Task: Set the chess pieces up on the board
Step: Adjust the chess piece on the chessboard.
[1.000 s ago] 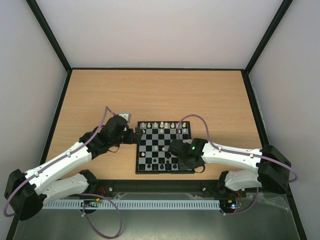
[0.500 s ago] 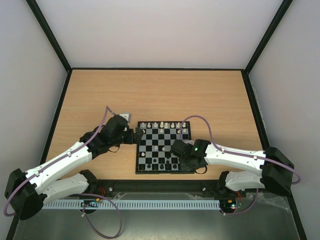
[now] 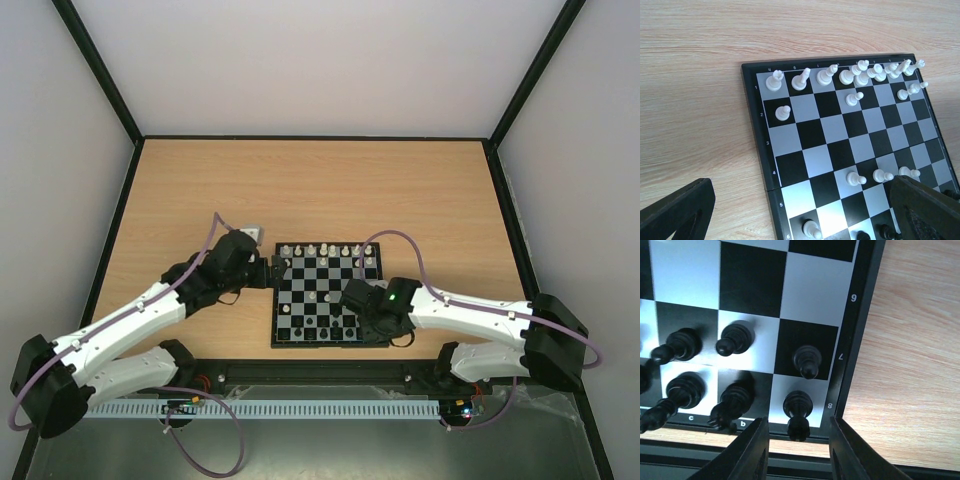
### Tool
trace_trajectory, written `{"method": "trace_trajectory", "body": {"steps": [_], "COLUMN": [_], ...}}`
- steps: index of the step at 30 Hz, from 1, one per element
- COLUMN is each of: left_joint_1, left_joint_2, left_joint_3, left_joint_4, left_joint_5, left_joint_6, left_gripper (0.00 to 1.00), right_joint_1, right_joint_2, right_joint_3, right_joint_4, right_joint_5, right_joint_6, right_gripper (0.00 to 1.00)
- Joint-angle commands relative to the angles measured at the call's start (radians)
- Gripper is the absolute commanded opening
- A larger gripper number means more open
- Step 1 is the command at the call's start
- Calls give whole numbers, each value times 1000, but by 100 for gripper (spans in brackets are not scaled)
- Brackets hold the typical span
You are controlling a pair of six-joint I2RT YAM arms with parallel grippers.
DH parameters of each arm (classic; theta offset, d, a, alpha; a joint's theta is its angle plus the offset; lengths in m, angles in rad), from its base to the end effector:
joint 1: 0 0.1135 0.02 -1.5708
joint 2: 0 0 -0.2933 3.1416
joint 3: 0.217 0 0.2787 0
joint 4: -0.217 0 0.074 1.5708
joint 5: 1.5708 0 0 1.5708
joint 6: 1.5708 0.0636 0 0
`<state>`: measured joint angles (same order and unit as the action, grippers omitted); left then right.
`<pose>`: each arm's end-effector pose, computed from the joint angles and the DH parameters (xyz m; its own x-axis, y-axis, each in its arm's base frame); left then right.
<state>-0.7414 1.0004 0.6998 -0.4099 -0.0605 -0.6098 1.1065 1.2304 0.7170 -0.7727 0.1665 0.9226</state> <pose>0.1822 -0.1617 0.2474 -0.7610 -0.0783 -0.6440 0.2494 0.8811 -0.4018 0.1111 0.1983 0.1774 -0.9458 -0.1329 -0.2964 -0.1772 0.9758 0.1279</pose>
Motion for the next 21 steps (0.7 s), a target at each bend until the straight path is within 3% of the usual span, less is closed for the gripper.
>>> {"method": "trace_trajectory", "body": {"steps": [1,4,8,16,21], "left_joint_1": [-7,-7,-7,-6,2], "left_joint_2": [14,24,33,97,154], "left_joint_3": [8,10,19,72,99], "left_joint_4": [-3,-7,-8,-1,9], "left_joint_5": [-5,-14,-31,-71,-71], "left_joint_6": [3,-1,-3,19,35], "left_gripper": [99,99,99,99,99], "right_joint_1": [6,6,-3,-134,-255], "right_joint_2": [-20,-35,-26,25,66], "right_joint_3": [60,100,156,278,345], "right_joint_4": [-85,-100,-115,-90,-27], "right_joint_5": [22,55,110,165,151], "right_joint_6": [-8,-12,-32,-161,-250], "right_gripper": [36,41,54,89,91]}}
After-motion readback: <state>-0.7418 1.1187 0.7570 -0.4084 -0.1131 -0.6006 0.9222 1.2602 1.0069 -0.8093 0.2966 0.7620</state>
